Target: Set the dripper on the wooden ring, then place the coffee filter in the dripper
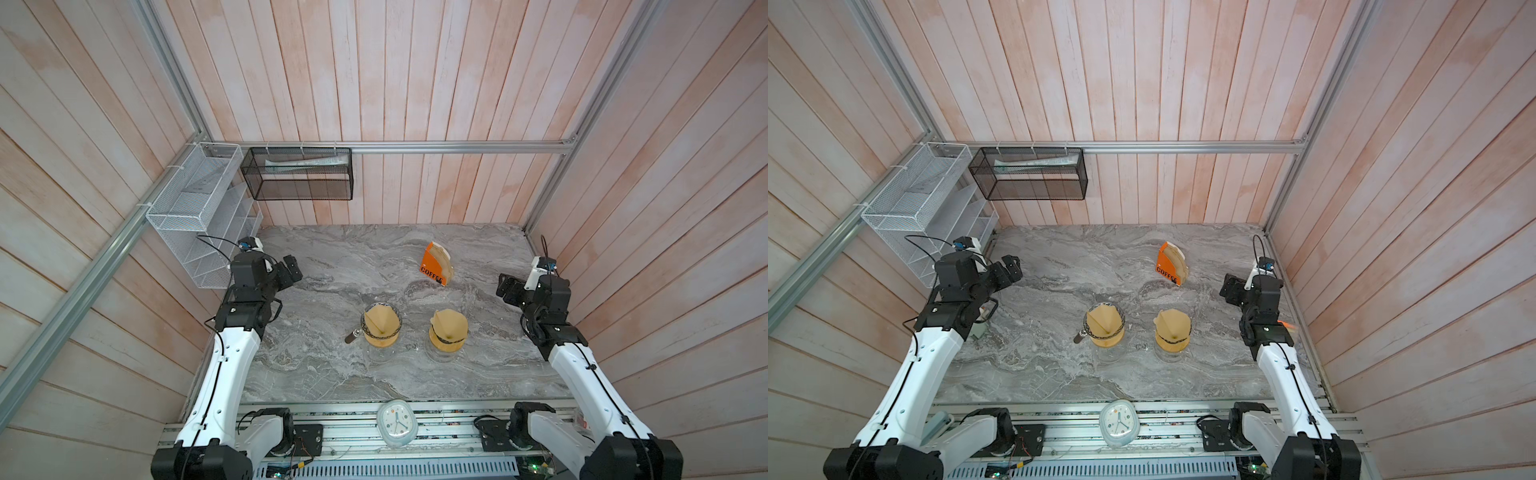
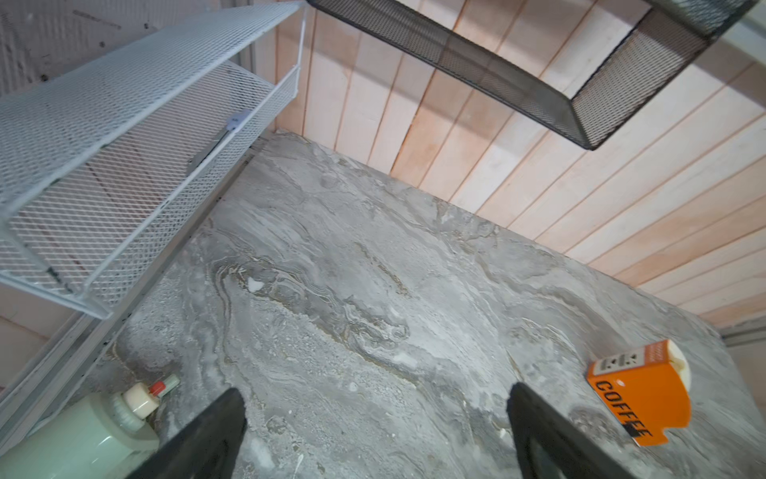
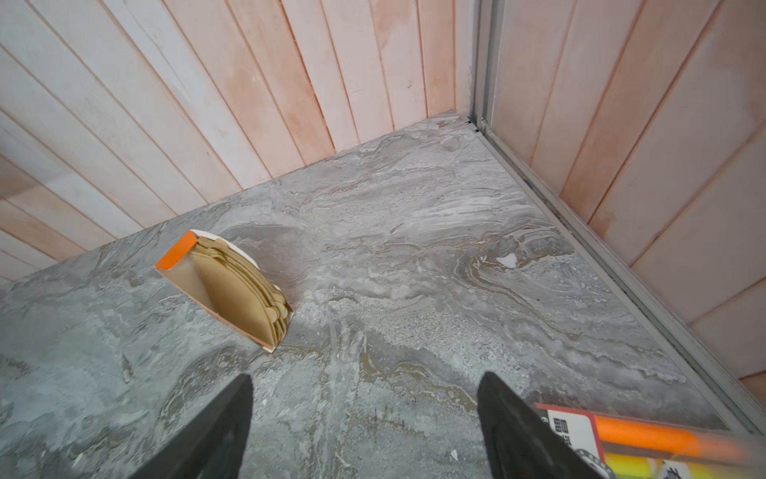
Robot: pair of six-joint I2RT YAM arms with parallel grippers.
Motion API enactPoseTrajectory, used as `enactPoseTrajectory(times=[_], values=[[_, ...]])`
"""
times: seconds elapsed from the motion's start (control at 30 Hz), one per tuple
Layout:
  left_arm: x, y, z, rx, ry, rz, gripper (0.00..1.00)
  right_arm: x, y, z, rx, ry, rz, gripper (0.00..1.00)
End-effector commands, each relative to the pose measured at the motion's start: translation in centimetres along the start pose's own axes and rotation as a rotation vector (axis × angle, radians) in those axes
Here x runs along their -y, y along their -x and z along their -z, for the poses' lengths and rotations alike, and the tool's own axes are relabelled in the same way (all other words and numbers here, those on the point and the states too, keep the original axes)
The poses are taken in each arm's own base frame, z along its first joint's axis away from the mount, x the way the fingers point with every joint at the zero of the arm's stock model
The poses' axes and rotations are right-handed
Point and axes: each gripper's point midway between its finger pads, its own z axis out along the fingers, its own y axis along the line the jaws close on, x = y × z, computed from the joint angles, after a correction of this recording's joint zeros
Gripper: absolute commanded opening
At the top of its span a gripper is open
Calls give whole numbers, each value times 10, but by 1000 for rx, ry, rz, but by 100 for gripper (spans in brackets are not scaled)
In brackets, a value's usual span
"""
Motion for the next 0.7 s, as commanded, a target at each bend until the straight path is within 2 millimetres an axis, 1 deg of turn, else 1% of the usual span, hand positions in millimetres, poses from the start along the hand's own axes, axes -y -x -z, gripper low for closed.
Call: enactPoseTrajectory(times=[0.0, 0.13, 0.23, 0.33, 0.47, 0.6, 0.67], values=[[-8, 12, -2, 112, 19, -30, 100, 14, 12, -4, 102, -54, -15, 85], [-6, -1, -11, 178, -37, -51, 100, 26, -4, -12, 120, -93, -10, 85], [-15, -11, -14, 247, -27, -73, 100, 37, -16, -17, 139, -127, -13, 85], [-24, -29, -19, 290, -15, -103, 100, 42, -26, -22, 123, -146, 41, 84], [-37, -50, -27, 324, 6, -110, 100, 51, -33, -24, 141, -181, 67, 84], [-39, -66, -41, 330, -7, -156, 100, 60, -40, -27, 167, -217, 68, 84], [-36, -69, -45, 344, -29, -179, 100, 62, -41, -29, 188, -222, 68, 84]])
